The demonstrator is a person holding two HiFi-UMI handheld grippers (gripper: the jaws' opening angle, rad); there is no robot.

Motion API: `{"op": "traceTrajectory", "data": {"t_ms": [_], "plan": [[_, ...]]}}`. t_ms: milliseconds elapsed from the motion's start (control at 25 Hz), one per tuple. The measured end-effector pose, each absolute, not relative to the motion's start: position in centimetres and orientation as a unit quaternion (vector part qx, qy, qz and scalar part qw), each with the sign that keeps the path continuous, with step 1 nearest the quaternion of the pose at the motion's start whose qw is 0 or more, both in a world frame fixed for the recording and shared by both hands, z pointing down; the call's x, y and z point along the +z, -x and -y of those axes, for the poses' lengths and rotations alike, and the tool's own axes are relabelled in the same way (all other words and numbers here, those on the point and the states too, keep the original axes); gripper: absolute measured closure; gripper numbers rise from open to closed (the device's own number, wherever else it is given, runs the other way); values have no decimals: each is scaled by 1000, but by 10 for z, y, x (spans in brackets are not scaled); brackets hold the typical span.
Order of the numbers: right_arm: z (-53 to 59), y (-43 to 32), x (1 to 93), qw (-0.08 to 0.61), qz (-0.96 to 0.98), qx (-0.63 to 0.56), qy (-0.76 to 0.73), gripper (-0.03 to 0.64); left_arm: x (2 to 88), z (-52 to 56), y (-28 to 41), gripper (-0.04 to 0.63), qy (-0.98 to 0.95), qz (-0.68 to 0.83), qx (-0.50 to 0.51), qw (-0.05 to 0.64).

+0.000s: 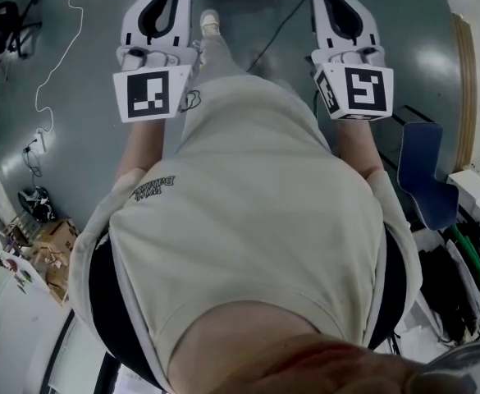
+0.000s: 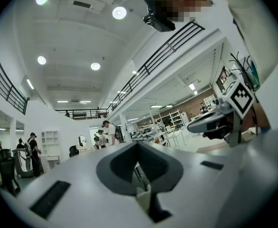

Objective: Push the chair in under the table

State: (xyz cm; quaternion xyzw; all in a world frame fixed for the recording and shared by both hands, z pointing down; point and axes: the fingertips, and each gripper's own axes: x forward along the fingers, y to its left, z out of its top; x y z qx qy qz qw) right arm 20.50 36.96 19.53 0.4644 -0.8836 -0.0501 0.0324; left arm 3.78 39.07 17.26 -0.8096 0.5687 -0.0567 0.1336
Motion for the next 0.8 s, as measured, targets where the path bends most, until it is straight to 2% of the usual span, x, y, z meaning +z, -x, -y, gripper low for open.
{"op": "traceTrajectory", "data": {"t_ms": [800], "plan": [[-260, -143, 216, 67, 891, -43, -446, 607, 192, -272, 27, 584, 807, -572, -85, 118]]}}
